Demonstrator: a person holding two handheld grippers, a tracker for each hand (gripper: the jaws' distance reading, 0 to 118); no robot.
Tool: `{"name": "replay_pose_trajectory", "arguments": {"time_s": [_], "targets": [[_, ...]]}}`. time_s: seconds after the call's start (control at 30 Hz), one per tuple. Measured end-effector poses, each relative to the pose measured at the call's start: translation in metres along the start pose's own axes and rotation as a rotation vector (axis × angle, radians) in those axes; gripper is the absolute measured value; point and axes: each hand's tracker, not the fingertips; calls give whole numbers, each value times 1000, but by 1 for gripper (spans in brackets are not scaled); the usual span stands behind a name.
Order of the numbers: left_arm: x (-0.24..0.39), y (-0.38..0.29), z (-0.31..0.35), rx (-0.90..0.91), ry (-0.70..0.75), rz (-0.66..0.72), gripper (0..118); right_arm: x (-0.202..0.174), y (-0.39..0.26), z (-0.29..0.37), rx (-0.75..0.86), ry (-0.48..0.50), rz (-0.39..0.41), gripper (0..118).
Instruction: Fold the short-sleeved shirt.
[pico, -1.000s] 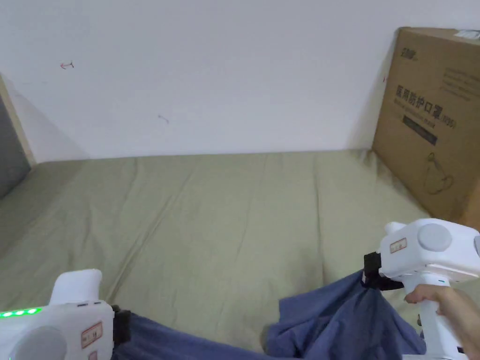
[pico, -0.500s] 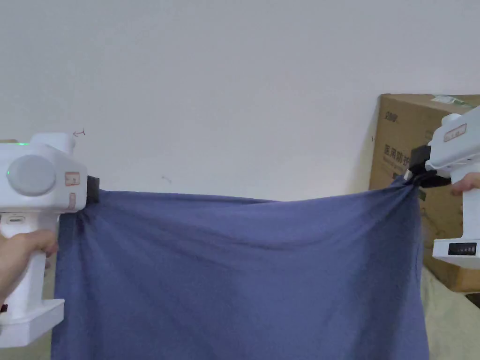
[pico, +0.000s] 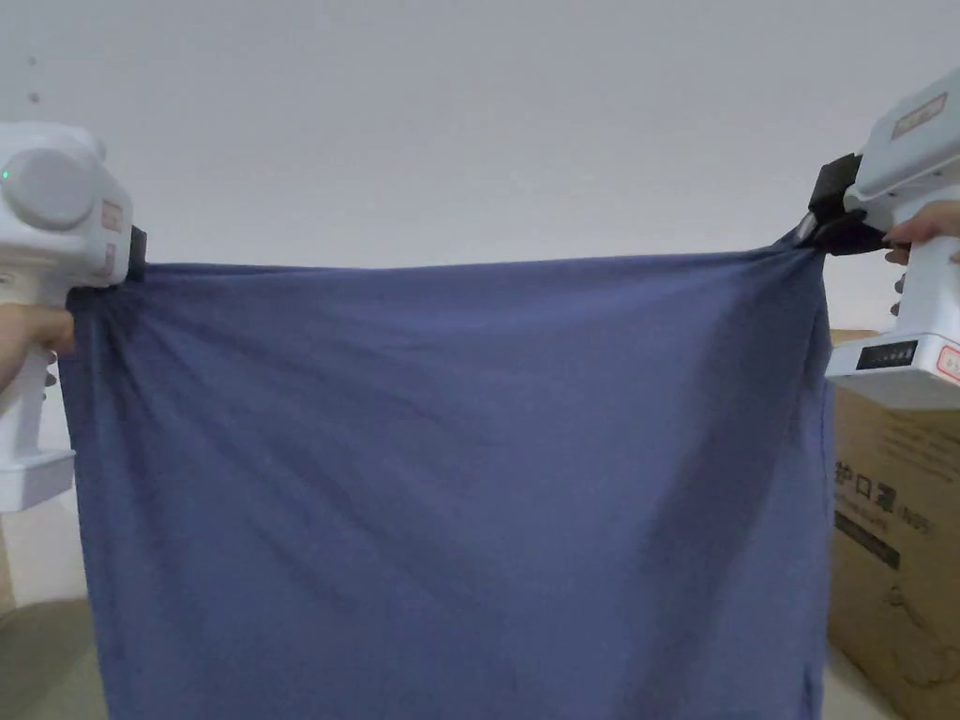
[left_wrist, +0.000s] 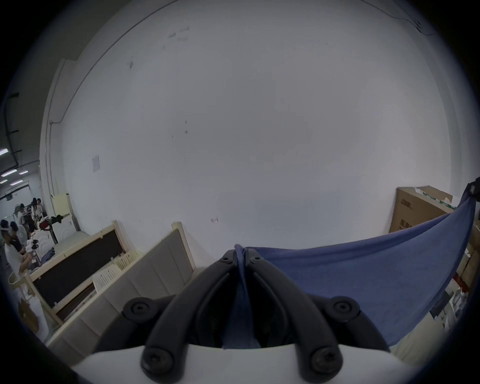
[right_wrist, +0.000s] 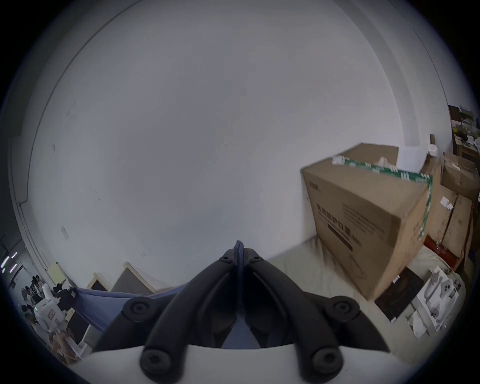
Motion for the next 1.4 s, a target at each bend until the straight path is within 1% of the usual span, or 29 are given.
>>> {"name": "replay_pose_trajectory", "arguments": {"time_s": [0.07,0.13,0.17,0.2,0.27,0.33,0.4,0.47,0.5,0.57,0.63,0.67,0.7,0.73,0.8,0.87,0.93,1.0,1.07,1.1,1.17,1.23,1.27,1.33,1.4], "targets": [[1,2,3,47,22,-6,3,-9,6,-2,18,5,17,5],[-5,0,-6,53,23,-9,3,-12,3,-5,11,9,17,5],[-8,-4,-10,55,35,5,3,-15,-5,-4,13,25,18,5],[-11,-10,-15,57,34,0,3,-16,-10,-7,8,20,22,5],[-8,-20,-31,61,53,31,4,-15,-29,-21,-3,12,53,5],[-3,-44,-45,24,52,11,3,-10,-48,-40,-54,-18,95,5],[5,-76,-72,-71,48,-18,3,-1,-75,-64,-125,-48,121,5],[14,-122,-98,-162,41,-3,3,15,-115,-93,-196,-90,117,5],[19,-144,-111,-201,29,-11,3,22,-131,-103,-228,-104,103,5],[31,-196,-129,-271,25,-27,3,44,-173,-131,-319,-135,105,5],[43,-254,-148,-386,6,-49,3,69,-225,-153,-418,-166,64,5],[48,-282,-154,-446,-6,-71,3,82,-249,-165,-474,-189,71,5],[52,-303,-158,-480,-16,-75,3,93,-268,-174,-501,-221,70,5],[56,-327,-159,-510,-16,-81,3,103,-292,-182,-564,-253,82,5],[66,-366,-154,-583,-21,-69,3,123,-332,-188,-629,-265,35,5],[68,-400,-150,-660,-22,-74,3,135,-371,-183,-698,-277,16,5],[63,-425,-145,-695,-50,-112,3,146,-396,-177,-750,-305,55,5],[52,-441,-126,-714,-62,-148,3,152,-410,-158,-765,-289,71,5],[34,-454,-100,-706,-64,-88,3,159,-425,-122,-739,-260,42,5],[26,-459,-86,-712,-78,-35,3,162,-431,-106,-761,-239,57,5],[9,-471,-48,-732,-104,26,3,169,-450,-69,-761,-252,82,5],[1,-479,-8,-719,-90,5,3,178,-465,-30,-783,-229,68,5],[-3,-484,20,-718,-84,-15,3,180,-472,-7,-791,-239,61,5],[-12,-490,60,-720,-91,-7,3,183,-484,31,-783,-229,46,5],[-25,-499,98,-734,-104,18,3,180,-494,71,-781,-231,87,5]]}}
